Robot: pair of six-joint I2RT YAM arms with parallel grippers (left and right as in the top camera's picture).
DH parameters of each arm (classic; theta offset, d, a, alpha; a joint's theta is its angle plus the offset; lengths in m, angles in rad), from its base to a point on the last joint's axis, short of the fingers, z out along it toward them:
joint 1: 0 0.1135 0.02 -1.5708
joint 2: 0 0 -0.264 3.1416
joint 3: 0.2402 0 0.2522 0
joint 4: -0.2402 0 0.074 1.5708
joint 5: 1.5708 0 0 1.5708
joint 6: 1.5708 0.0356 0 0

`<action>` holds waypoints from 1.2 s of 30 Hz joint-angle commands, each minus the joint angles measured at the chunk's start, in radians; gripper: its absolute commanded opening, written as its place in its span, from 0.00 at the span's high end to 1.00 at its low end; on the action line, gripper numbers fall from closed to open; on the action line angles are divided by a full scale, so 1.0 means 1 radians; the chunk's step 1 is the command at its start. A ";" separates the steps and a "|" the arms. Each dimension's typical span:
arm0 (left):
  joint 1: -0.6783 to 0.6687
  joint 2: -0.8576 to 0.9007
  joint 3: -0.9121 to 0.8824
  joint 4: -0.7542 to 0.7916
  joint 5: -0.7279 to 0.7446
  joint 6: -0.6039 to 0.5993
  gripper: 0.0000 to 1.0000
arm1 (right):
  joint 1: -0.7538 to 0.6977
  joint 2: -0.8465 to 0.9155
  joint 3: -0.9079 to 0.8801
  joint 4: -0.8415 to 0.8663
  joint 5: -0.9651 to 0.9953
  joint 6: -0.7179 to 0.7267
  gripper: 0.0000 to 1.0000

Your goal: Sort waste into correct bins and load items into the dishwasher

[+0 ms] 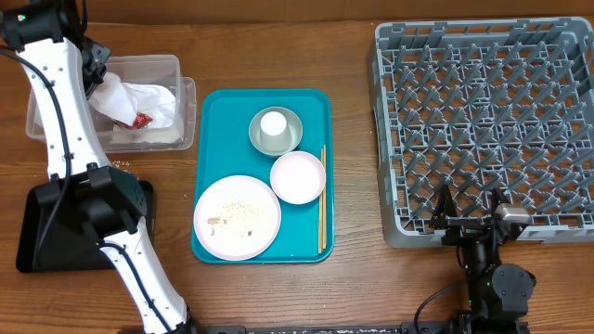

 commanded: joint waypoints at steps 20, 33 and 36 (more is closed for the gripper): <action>0.003 -0.037 -0.058 -0.046 0.057 0.051 0.38 | 0.002 -0.009 -0.010 0.006 0.005 -0.003 0.00; -0.001 -0.338 -0.055 -0.198 0.223 0.192 0.35 | 0.002 -0.009 -0.010 0.006 0.005 -0.003 0.00; -0.002 -0.422 -0.056 -0.198 0.222 0.248 0.35 | 0.002 -0.009 -0.010 0.006 0.005 -0.003 0.00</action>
